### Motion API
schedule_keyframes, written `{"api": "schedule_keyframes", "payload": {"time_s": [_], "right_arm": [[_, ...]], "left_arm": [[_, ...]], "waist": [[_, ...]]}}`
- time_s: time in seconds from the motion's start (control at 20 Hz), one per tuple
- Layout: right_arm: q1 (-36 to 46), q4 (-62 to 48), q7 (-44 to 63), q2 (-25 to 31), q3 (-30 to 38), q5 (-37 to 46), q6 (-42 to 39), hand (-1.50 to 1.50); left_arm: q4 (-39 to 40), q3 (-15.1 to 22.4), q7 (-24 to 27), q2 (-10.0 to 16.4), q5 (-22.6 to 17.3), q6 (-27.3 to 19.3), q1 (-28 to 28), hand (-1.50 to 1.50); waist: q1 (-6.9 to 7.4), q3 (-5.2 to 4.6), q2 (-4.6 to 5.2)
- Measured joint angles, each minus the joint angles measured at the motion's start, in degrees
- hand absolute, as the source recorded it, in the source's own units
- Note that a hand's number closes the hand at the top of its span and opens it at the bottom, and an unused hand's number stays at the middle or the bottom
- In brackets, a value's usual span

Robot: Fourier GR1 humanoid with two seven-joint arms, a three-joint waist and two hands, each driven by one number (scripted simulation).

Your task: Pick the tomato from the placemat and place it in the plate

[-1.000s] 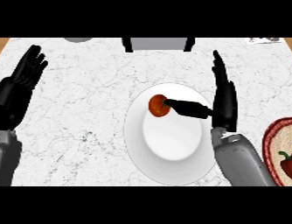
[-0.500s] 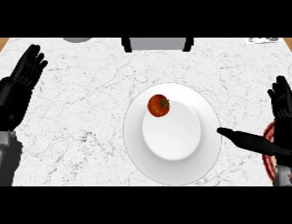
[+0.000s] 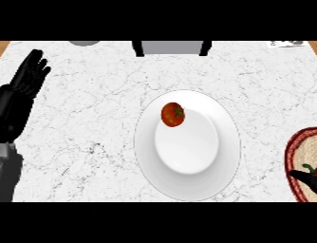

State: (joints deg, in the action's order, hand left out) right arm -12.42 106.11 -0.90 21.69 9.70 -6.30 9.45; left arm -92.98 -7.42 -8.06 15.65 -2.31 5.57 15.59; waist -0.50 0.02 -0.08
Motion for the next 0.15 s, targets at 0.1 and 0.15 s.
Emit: {"api": "schedule_keyframes", "payload": {"time_s": [0.1, 0.15], "right_arm": [[-1.5, -1.2, -2.4, 0.5, 2.5, -1.2, -2.6, -1.5], [-2.2, -1.0, -3.0, 0.6, 3.2, -0.9, -3.1, -1.5]], "left_arm": [[1.6, -0.3, 1.4, 0.0, 0.5, 0.1, 0.6, 0.0], [2.0, -0.2, 1.1, -0.2, 0.8, -0.2, 1.4, 0.0]], "waist": [[-0.01, -0.01, 0.02], [-0.01, -0.01, 0.03]]}}
